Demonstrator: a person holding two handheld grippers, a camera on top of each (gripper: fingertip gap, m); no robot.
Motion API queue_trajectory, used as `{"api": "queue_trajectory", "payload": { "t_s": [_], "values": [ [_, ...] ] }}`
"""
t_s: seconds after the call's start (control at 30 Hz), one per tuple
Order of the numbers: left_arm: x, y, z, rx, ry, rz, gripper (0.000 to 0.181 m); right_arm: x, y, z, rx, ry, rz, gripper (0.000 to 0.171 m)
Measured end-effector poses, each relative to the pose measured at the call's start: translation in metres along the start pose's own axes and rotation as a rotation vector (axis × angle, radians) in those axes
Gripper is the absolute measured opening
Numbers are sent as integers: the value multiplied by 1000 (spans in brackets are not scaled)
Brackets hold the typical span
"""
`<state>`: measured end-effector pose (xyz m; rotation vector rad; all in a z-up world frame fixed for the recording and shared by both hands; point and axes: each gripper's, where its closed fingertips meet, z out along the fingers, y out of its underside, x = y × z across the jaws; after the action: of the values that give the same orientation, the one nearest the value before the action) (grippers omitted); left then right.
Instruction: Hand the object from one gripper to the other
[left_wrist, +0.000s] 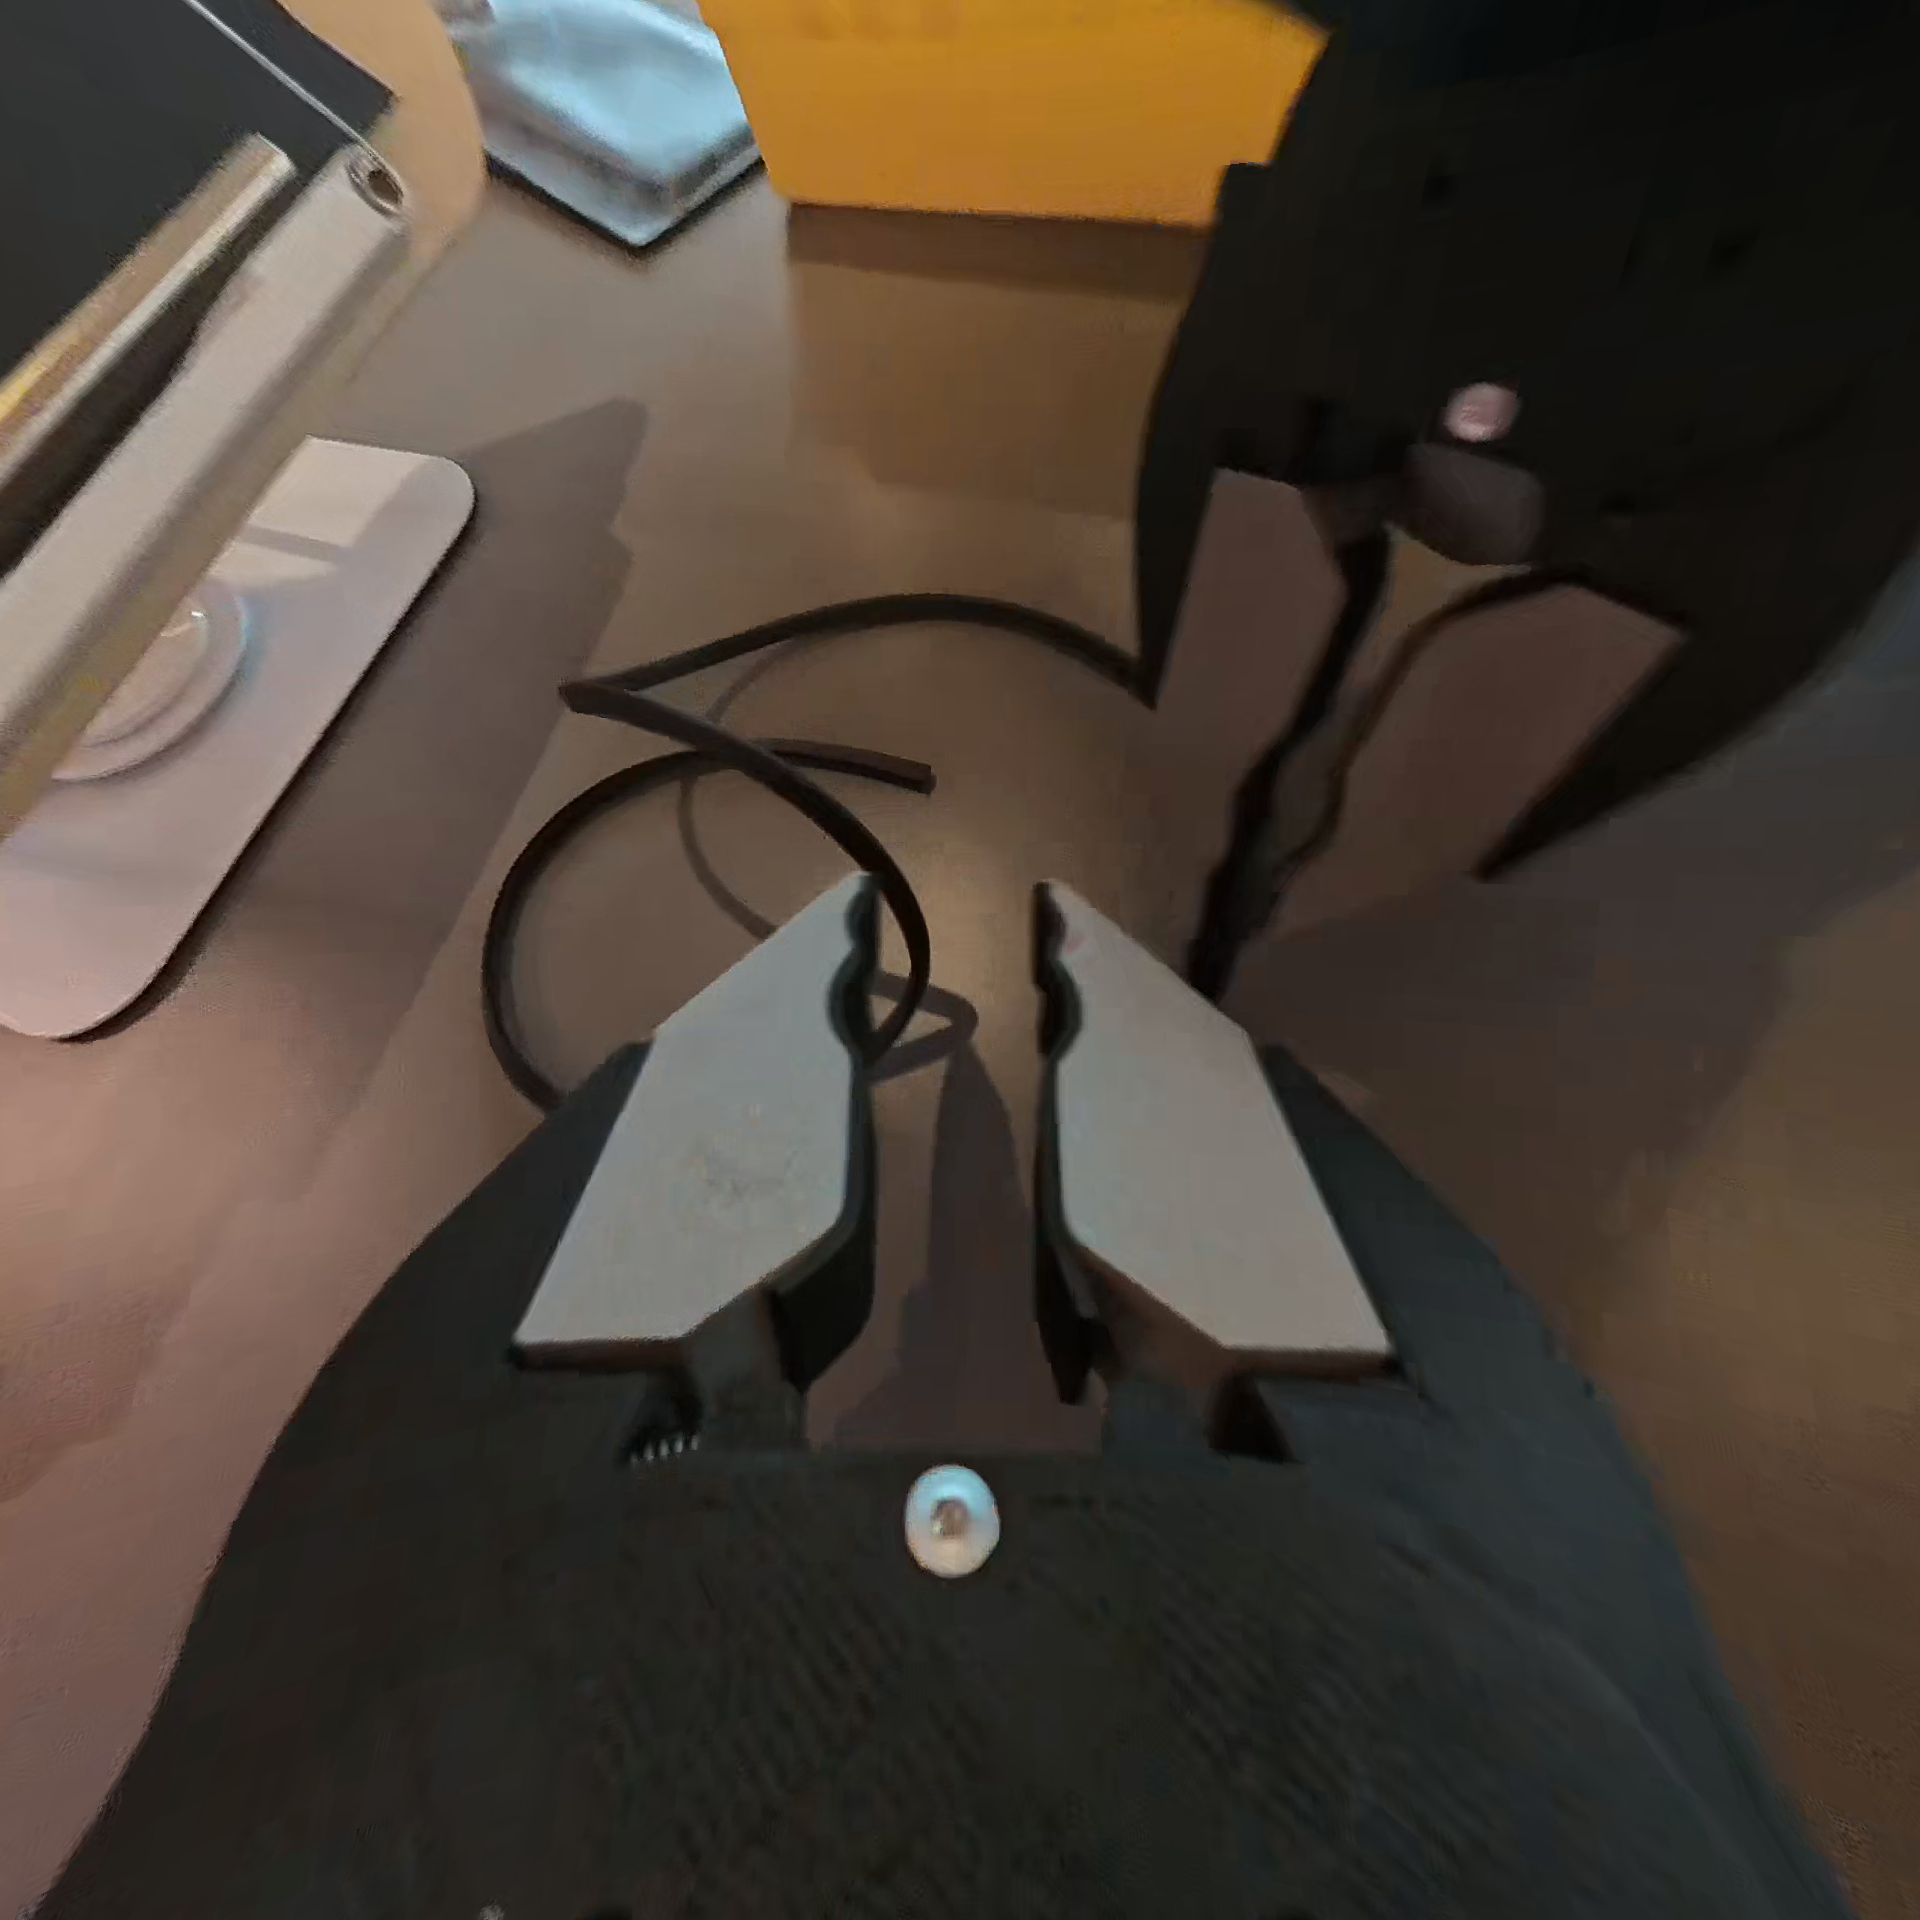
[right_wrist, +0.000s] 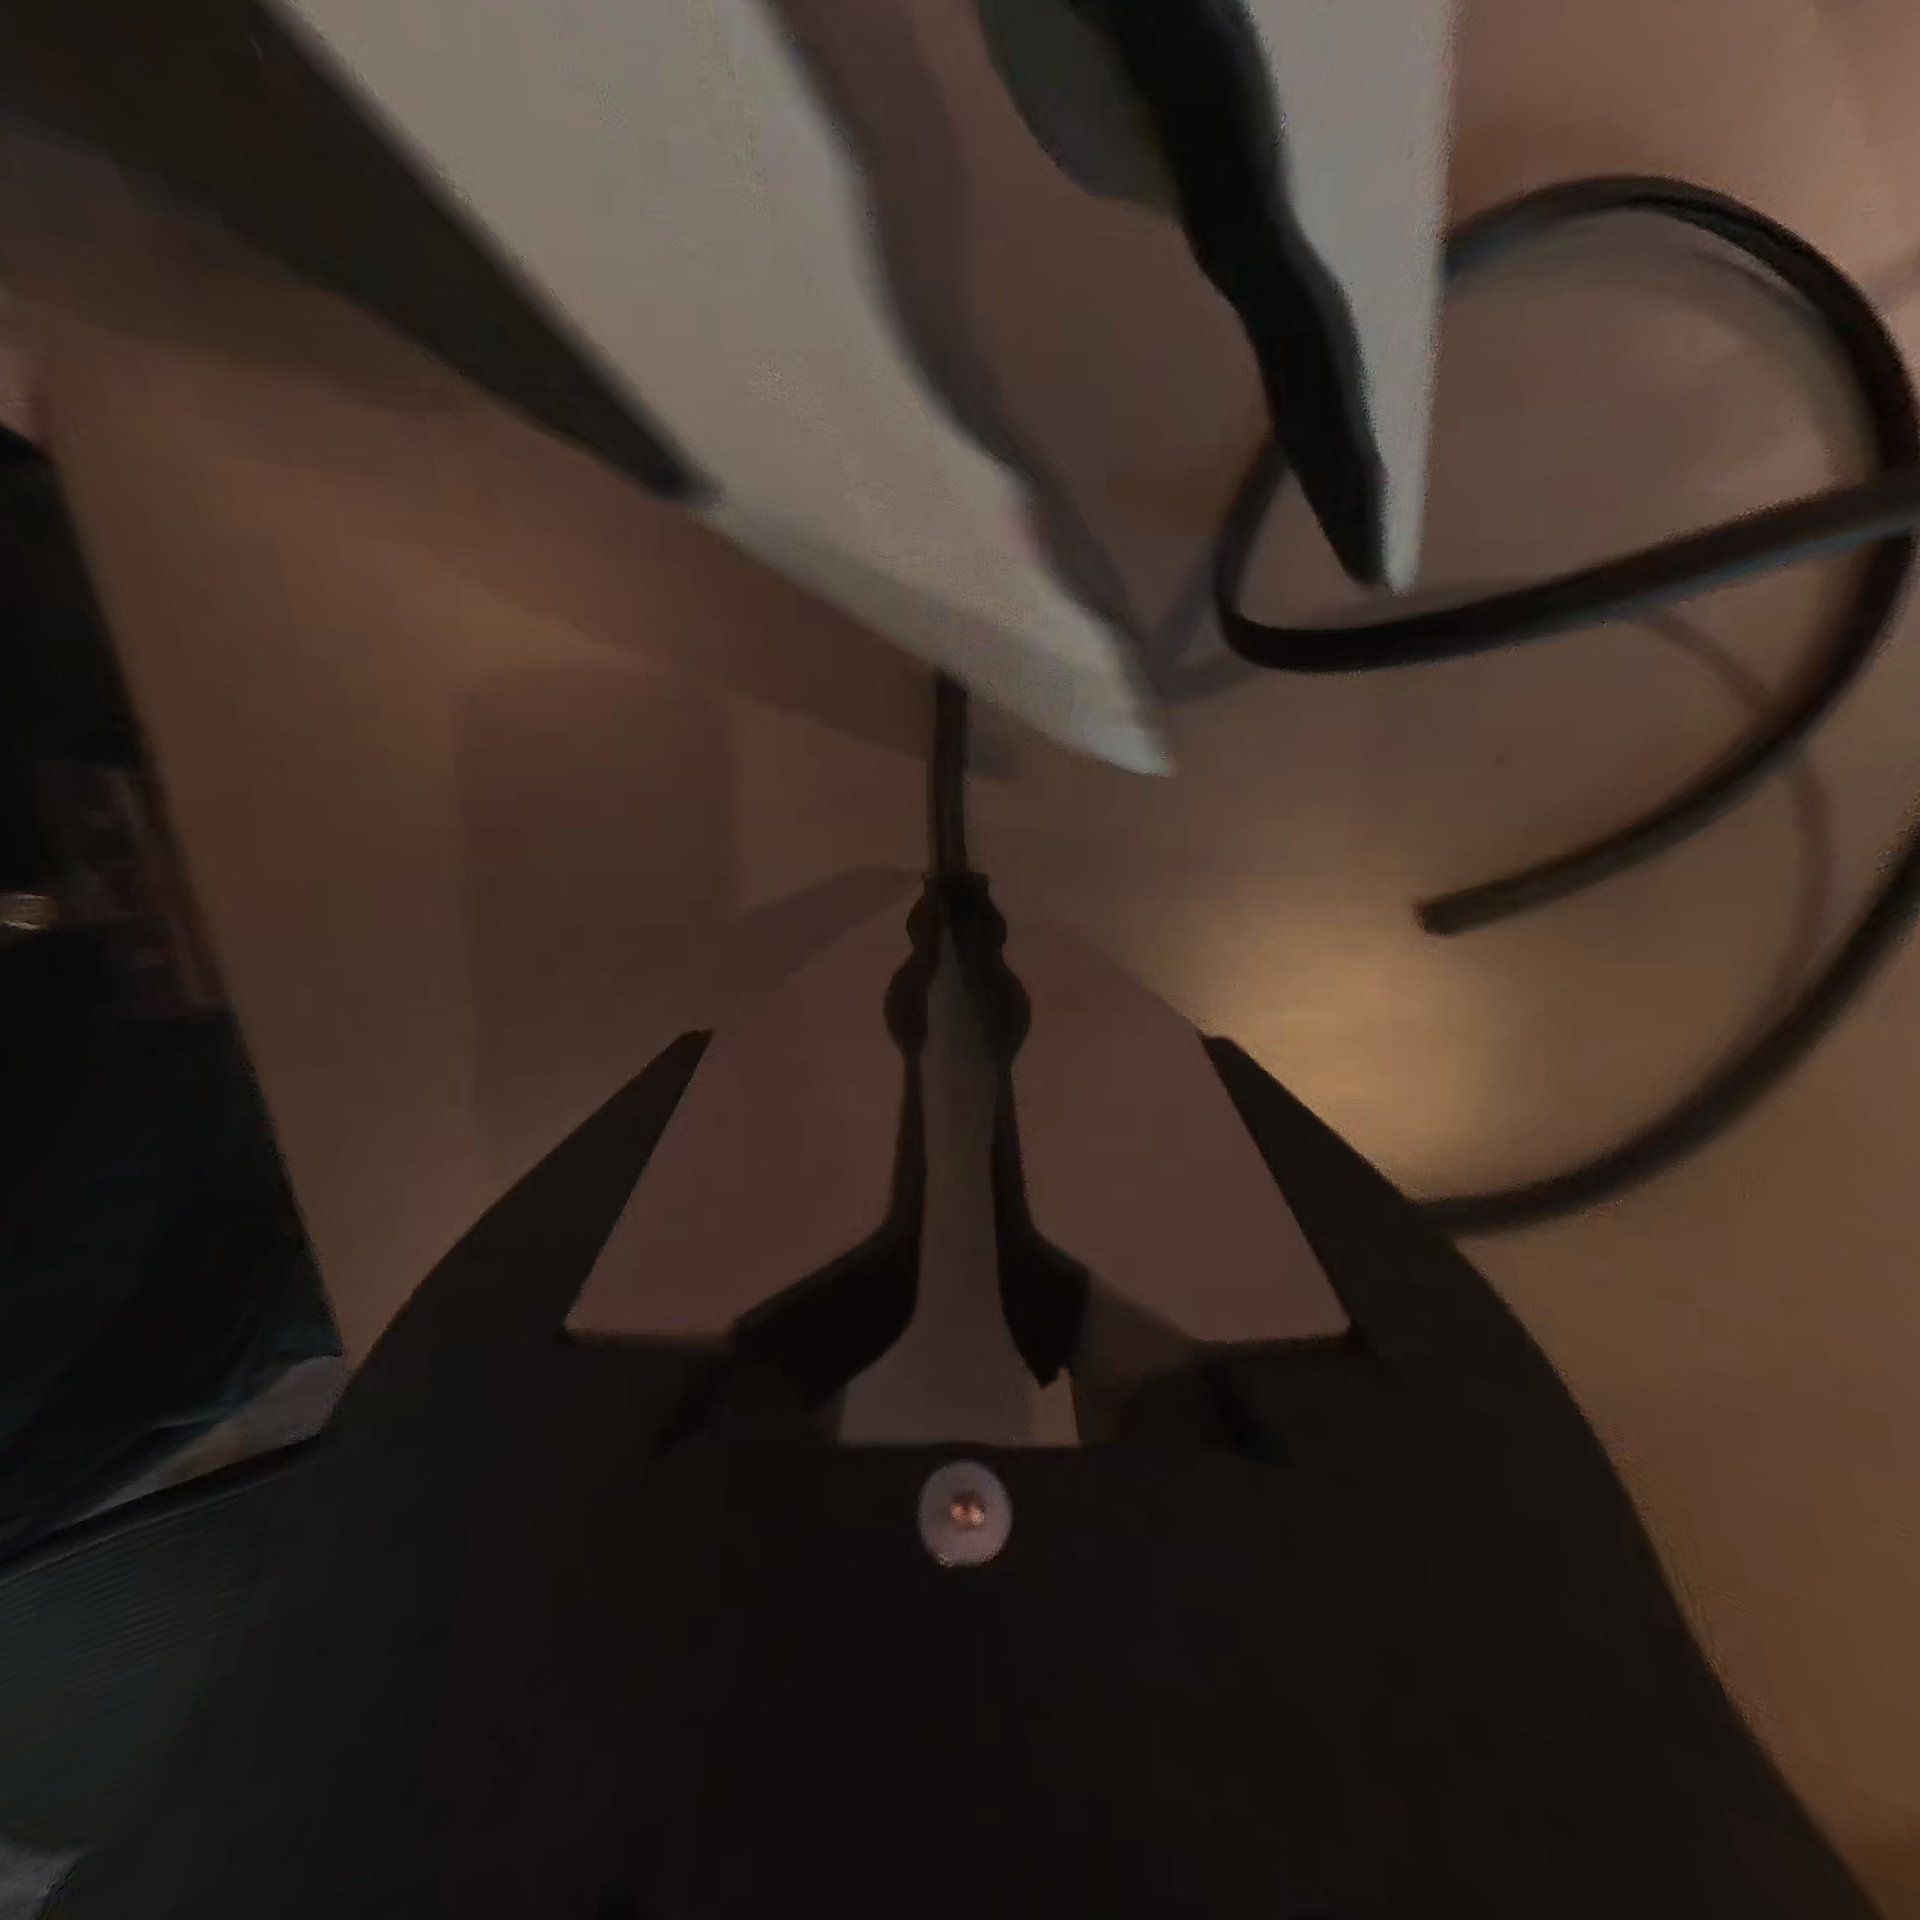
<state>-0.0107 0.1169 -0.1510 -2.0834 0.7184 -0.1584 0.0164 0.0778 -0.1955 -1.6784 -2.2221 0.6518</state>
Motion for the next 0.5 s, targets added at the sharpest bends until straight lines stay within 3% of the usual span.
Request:
{"api": "queue_trajectory", "payload": {
  "t_s": [0.03, 0.07, 0.17, 0.3, 0.4, 0.5],
  "values": [
    [-4, 1, 7, -24, -3, 4, 7, -9, -3, 2, 27, -36, -1, 1],
    [-9, 1, 11, -43, -13, 5, 0, -17, -5, 3, 51, -69, -6, 1],
    [-22, -5, 9, -62, -18, -5, 0, -28, -8, 5, 100, -82, -15, 1],
    [-35, -35, -18, -2, -10, -10, 0, -29, -12, -5, 165, -71, -13, 22],
    [-29, -52, -37, 32, 41, -9, 3, -11, -16, -26, 214, -9, 9, 28],
    [-25, -42, -45, 0, 70, -36, 8, 22, -14, -53, 234, 98, 79, 36]
  ]
}}
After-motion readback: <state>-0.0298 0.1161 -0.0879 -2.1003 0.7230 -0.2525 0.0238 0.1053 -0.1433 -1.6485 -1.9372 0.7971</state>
